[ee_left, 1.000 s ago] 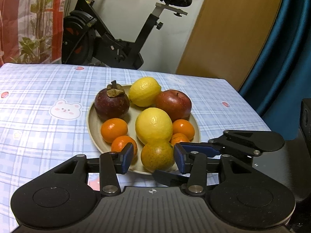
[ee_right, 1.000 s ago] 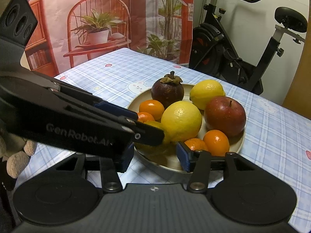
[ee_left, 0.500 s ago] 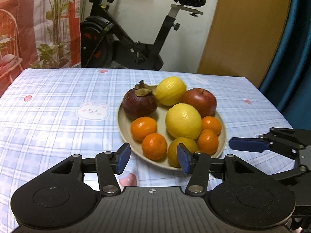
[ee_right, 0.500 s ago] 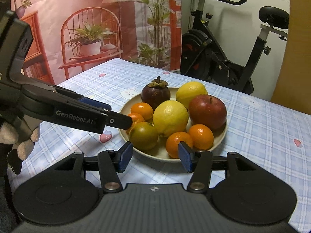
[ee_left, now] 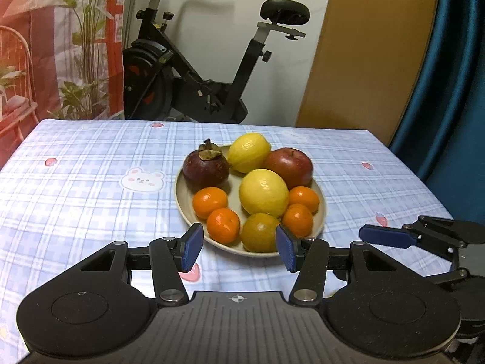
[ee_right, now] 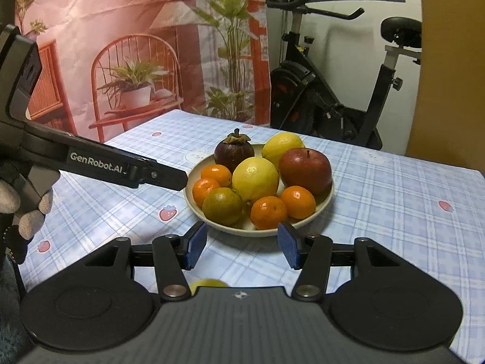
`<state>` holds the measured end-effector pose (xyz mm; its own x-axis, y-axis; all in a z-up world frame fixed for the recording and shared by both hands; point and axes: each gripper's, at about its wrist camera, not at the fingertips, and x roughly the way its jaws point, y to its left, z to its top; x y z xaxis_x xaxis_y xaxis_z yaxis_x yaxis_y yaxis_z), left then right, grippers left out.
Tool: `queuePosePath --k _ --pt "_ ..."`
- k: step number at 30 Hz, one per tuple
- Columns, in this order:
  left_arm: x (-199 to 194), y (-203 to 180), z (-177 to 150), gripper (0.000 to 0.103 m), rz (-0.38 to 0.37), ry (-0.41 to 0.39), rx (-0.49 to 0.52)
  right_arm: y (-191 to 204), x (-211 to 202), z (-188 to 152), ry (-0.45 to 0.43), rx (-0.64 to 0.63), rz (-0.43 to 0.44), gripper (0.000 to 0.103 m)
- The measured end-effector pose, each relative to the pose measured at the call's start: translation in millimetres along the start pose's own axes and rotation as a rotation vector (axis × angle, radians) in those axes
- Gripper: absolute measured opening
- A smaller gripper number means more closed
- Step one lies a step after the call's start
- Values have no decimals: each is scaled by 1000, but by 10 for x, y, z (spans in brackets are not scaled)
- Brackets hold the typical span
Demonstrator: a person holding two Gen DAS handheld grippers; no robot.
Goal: Organize fruits
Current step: 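Move the right gripper to the green apple on the cloth while the left withdraws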
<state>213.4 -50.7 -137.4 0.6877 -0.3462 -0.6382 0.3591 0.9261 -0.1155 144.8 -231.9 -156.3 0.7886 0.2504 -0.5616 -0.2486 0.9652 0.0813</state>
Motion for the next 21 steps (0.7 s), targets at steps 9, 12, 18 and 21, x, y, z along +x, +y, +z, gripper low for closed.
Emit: queuePosePath --k 9,12,18,21 --pt "-217 -161 -153 55 -7 -9 -4 103 -261 -174 -50 53 -2 55" --pt "-292 -215 -214 56 -11 -13 7 156 -300 -230 -59 47 -11 55" --pt "-388 -257 -328 56 -2 -8 11 252 -398 -359 -92 53 -28 55" --pt "-438 -265 -409 55 -11 0 15 286 -420 -385 -94 44 -30 55"
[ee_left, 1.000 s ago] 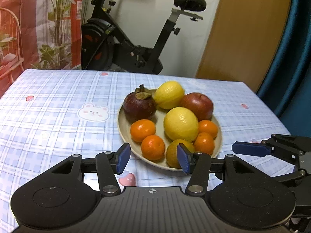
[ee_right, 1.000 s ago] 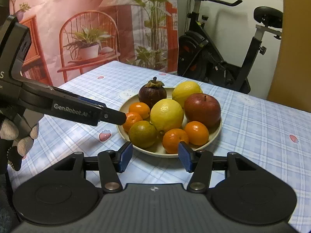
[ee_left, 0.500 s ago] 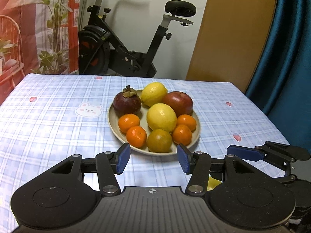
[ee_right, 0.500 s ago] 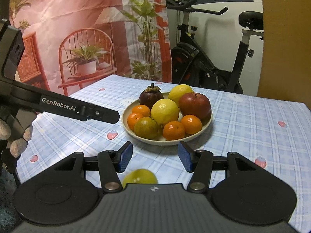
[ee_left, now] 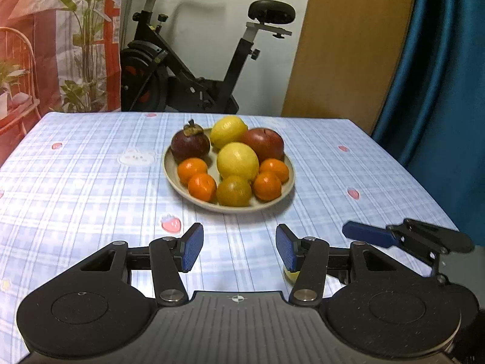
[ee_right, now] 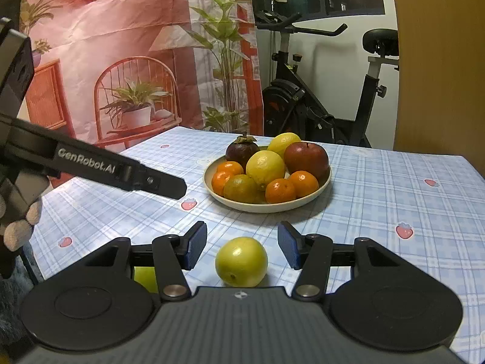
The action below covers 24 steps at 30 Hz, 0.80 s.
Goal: Organize fruits
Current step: 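Move the right gripper to the green apple on the cloth while the left withdraws, then close the right gripper on a green apple while the left grasps the other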
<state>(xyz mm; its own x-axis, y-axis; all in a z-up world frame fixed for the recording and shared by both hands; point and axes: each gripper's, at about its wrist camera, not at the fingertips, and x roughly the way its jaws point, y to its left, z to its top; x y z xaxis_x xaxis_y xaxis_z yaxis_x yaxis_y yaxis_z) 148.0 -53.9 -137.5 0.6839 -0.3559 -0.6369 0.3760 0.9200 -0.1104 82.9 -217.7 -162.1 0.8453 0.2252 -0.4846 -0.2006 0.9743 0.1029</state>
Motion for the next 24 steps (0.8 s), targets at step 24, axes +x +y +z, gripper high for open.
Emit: queuePosePath --k 24 --pt "-44 -15 -448 55 -81 182 51 -25 159 -219 24 -15 -22 55"
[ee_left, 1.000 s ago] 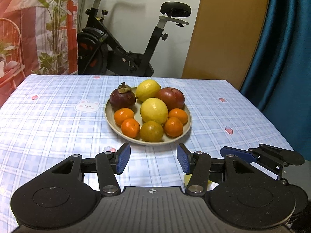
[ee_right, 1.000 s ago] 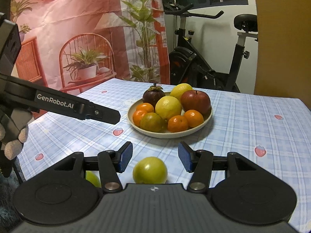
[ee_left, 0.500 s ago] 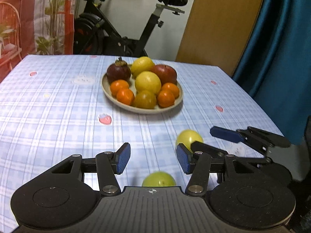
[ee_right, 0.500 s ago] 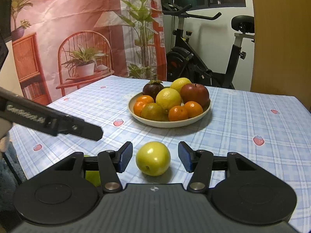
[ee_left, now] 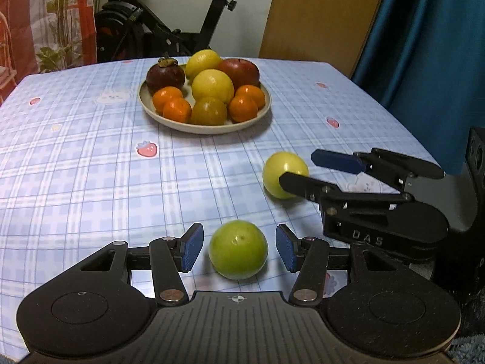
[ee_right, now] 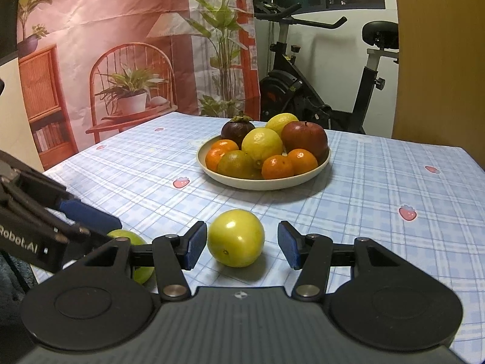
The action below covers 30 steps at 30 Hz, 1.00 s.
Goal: Organize fruits
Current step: 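Close the right gripper on a green apple while the left grasps the other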
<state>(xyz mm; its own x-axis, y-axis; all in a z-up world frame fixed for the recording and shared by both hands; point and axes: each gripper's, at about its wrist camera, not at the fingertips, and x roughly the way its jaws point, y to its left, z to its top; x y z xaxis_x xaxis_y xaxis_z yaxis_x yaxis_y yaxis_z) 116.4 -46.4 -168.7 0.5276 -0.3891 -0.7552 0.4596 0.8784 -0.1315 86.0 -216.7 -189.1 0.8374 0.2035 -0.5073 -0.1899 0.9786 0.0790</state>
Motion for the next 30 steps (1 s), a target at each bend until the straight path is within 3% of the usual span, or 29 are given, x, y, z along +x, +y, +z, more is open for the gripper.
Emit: queuePosePath --k 10,30 --pt "169 29 -30 55 5 56 -23 38 55 -34 9 -30 13 55" --pt "195 69 -39 54 -13 50 -46 -34 259 46 85 -8 42 55"
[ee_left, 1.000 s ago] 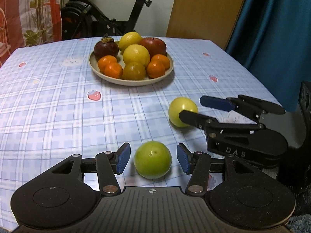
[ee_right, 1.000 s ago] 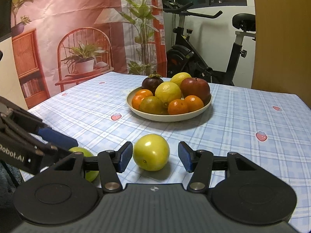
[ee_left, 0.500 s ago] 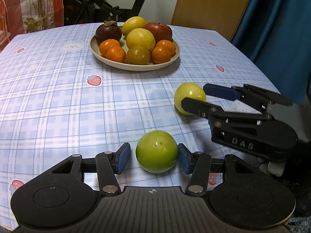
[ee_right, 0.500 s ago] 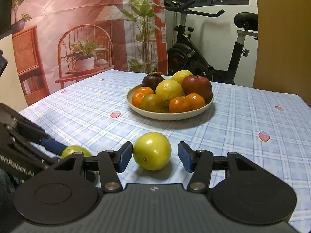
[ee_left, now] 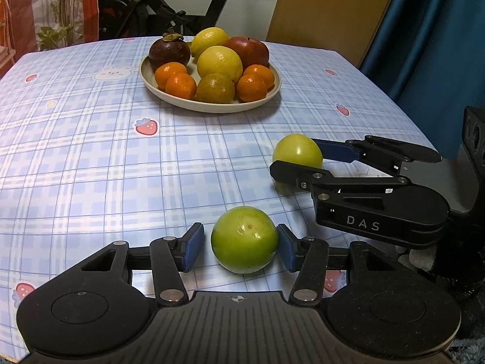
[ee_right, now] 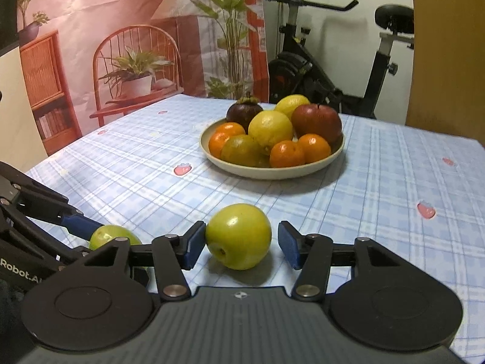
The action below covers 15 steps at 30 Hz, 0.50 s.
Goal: Organize fruits
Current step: 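Close the right gripper on a green apple while the left grasps the other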
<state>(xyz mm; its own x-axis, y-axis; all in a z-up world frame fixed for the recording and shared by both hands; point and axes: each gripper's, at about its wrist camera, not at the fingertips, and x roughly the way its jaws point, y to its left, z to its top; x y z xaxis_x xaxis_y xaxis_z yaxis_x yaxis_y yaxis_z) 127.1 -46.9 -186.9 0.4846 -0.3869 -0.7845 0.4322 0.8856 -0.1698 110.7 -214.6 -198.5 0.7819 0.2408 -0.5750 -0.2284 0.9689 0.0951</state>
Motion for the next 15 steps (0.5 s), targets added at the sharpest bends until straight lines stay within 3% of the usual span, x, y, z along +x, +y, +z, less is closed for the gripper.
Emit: queuePosePath --k 3,15 --pt "-11 7 -3 48 -14 -9 -1 -7 -10 -4 -2 6 12 50" --pt "-9 -5 -11 48 -14 -20 7 18 -15 -14 5 5 17 50"
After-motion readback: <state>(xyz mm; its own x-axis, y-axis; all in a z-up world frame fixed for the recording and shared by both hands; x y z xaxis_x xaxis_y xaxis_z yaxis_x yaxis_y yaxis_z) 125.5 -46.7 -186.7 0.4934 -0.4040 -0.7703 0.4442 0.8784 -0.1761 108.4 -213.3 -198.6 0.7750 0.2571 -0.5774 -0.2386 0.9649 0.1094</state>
